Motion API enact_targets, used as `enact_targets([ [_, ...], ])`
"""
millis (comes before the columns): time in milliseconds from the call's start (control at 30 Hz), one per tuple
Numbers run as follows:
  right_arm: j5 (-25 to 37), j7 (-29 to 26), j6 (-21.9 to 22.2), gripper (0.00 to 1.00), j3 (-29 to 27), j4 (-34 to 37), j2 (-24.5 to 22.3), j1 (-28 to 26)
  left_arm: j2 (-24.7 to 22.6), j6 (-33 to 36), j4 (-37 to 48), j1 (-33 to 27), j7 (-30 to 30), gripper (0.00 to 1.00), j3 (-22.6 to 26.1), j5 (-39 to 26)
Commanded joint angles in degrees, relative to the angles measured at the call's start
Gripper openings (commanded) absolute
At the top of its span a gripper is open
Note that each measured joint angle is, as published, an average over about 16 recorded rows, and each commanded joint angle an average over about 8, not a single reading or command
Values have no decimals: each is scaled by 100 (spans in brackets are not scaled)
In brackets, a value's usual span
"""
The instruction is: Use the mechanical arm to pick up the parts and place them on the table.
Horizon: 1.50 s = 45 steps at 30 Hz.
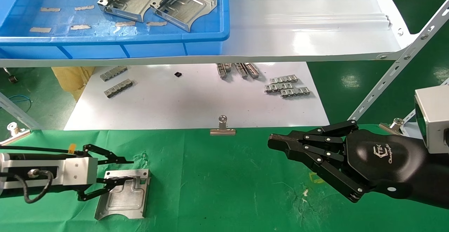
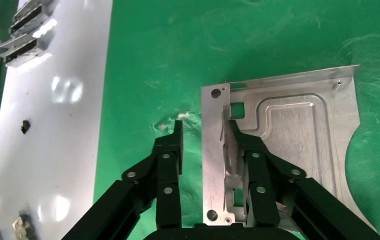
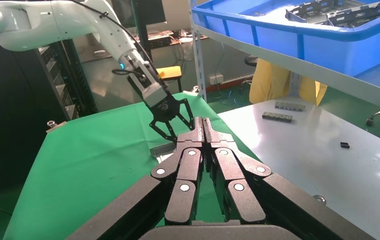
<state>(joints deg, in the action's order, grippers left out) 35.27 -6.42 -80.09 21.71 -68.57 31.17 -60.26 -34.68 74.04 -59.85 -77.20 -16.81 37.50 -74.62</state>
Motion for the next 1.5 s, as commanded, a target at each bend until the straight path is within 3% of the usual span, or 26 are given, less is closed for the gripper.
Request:
enact_targets([
  [33, 0, 0, 0, 0, 0, 0, 0, 0, 29, 81, -3, -28, -21, 100, -29, 77],
  [167, 0, 0, 0, 3, 0, 0, 0, 0, 125, 514, -77, -188, 275, 100, -104, 440],
  [433, 0, 0, 0, 100, 0, 0, 0, 0, 144, 687, -204, -131, 658, 100, -270, 732],
  [1500, 0, 0, 0, 100, 0, 0, 0, 0, 42, 962, -875, 843, 1864, 100, -1349, 2194],
])
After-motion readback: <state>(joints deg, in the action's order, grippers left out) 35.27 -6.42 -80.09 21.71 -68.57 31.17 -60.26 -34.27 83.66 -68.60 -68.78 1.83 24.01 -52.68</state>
